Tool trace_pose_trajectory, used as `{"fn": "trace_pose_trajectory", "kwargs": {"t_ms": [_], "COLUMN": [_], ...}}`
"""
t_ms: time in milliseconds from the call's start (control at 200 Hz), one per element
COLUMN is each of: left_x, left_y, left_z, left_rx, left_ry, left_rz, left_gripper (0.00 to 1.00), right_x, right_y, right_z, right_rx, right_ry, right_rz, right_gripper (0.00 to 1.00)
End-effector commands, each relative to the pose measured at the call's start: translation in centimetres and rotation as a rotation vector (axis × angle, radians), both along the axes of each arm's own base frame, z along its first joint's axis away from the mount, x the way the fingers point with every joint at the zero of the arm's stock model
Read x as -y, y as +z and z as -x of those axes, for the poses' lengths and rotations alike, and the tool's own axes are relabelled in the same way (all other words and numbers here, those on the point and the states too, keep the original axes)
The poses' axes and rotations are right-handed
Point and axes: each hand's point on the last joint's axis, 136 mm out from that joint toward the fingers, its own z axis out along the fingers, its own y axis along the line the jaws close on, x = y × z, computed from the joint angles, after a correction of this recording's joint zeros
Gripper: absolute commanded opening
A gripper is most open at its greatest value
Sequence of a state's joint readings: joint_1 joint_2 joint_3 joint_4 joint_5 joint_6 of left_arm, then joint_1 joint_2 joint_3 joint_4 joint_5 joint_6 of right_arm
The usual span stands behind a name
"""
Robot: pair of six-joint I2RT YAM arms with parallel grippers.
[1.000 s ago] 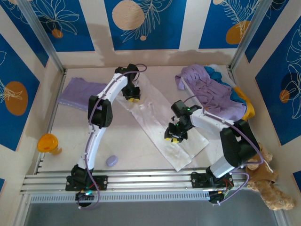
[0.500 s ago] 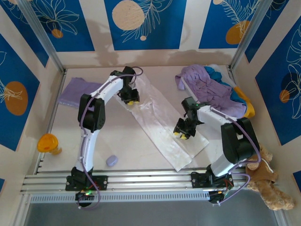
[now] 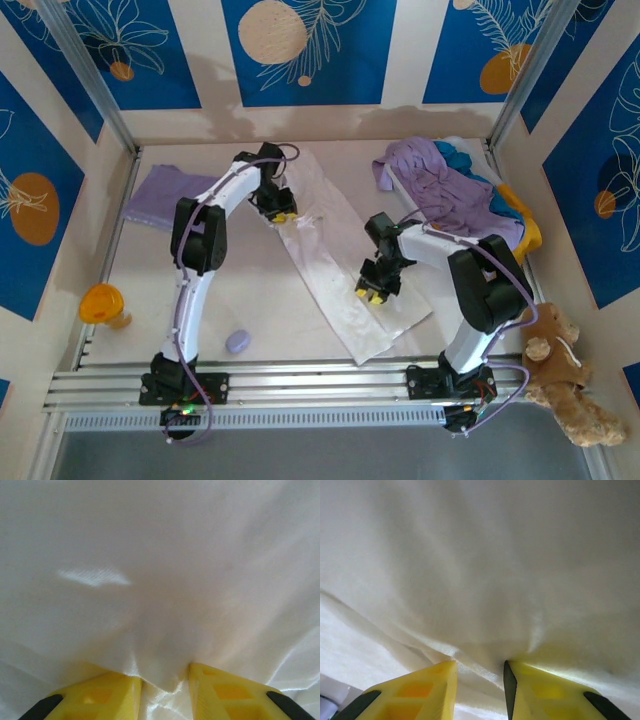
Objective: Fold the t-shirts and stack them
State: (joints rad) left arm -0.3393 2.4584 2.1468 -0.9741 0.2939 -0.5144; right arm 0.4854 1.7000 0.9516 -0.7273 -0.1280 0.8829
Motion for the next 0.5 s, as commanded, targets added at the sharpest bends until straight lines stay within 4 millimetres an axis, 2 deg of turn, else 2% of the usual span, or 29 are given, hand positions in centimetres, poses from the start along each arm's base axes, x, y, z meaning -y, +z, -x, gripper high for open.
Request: {"fn": "trace_pose_trajectory", "kwargs": {"t_ms": [0, 155, 245, 300, 395, 495], "left_x": [-0.5, -0.6, 0.3, 0.7, 1.6, 1.2], "left_y": [-1.3, -0.9, 0.0, 1.4, 5.3, 8.6], "left_z": [-2.0, -5.2, -6.1, -6.4, -6.2, -5.7], "left_rx": [0.005, 0.06, 0.077, 0.096, 0.14, 0.201], "left_ry": [-0.001, 0.014, 0.041, 0.047, 0.038, 0.046], "left_rz": [0.006, 0.0, 0.08, 0.113, 0.173, 0.177], "left_gripper": [0.33, 0.31, 0.3, 0.31, 0.33, 0.34], "right_x": [-3.3, -7.6, -8.8, -8.9, -8.0, -6.9], "right_y": [0.1, 0.7, 1.6, 2.2, 3.1, 3.3], "right_z": [0.5, 1.0, 0.9, 0.8, 0.9, 1.3], "right_rx": [-0.008, 0.003, 0.024, 0.046, 0.071, 0.086], "right_ry": [-0.013, 0.046, 0.066, 0.08, 0.086, 0.074], "right_rz": [-0.079, -0.176, -0.197, -0.186, -0.145, -0.109], "right_gripper": [0.33, 0.32, 0.32, 0.32, 0.32, 0.32]}}
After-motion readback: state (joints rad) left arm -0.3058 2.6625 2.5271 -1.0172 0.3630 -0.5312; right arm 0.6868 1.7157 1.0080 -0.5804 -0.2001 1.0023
